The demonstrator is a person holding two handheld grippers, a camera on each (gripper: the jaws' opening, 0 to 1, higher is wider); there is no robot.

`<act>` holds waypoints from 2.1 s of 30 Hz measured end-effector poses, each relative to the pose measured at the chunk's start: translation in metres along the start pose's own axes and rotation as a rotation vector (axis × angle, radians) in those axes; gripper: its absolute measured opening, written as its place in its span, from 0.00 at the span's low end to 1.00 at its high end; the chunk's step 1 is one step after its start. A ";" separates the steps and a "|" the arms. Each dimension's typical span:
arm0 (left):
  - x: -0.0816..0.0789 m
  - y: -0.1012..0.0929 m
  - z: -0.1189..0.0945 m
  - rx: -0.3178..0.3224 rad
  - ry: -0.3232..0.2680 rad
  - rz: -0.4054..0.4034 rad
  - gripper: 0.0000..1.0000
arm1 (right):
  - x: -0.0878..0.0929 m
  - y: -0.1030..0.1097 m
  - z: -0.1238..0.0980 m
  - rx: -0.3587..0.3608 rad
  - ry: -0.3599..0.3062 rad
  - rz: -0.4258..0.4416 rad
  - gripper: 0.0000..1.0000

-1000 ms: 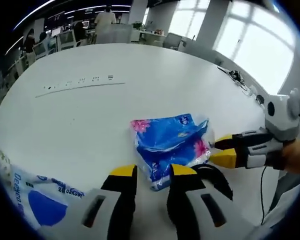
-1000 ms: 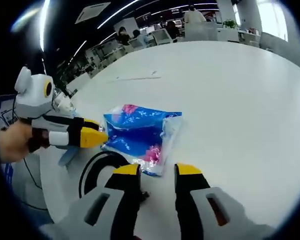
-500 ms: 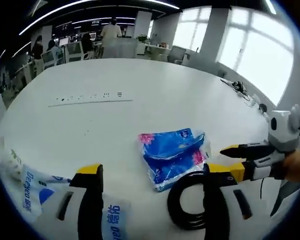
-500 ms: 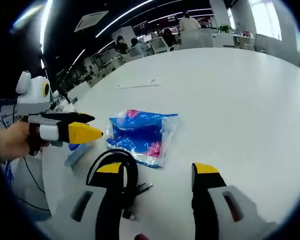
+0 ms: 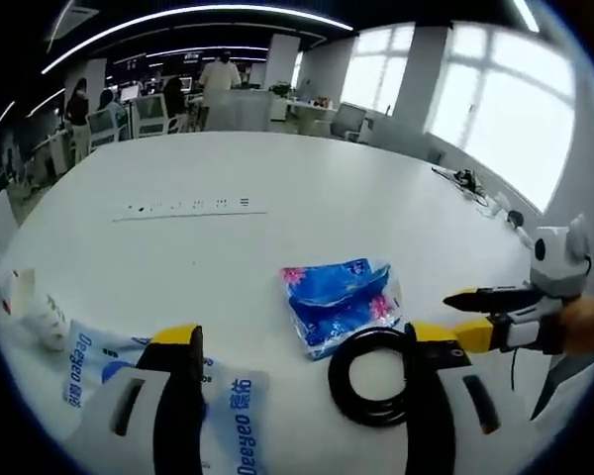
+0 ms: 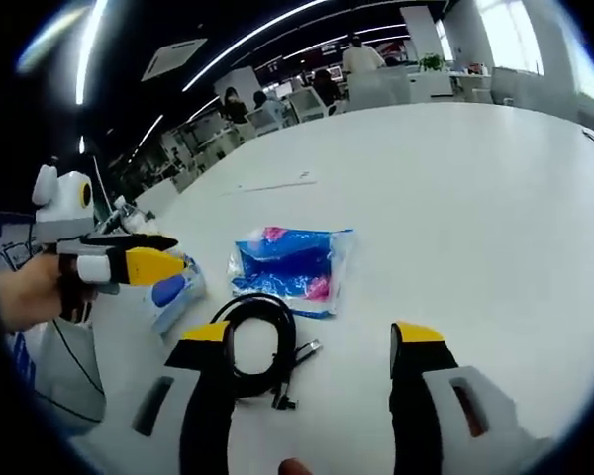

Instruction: Arrange the tabletop items into an orderly group along one side of the table until the central work area is clear of visible clutter.

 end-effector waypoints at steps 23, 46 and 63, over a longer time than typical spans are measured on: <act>0.013 0.004 -0.048 -0.015 -0.022 0.022 0.83 | 0.026 0.017 -0.040 0.026 -0.038 0.062 0.60; 0.039 0.023 -0.076 -0.024 -0.004 0.033 0.82 | 0.031 0.022 -0.051 0.025 -0.035 0.057 0.58; 0.060 0.080 -0.106 -0.107 0.015 0.003 0.81 | 0.030 0.074 -0.026 -0.096 0.050 -0.076 0.55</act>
Point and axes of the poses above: the point that each gripper's makers call its tool centre point, and the gripper's own axes: z roughly forward along the fingers, y roughly to its left, x roughly out of its underside, the point moved 6 cm from there along -z, roughly backward along the fingers, and after that the axes turned 4 degrees about x, right-handed, at the moved point
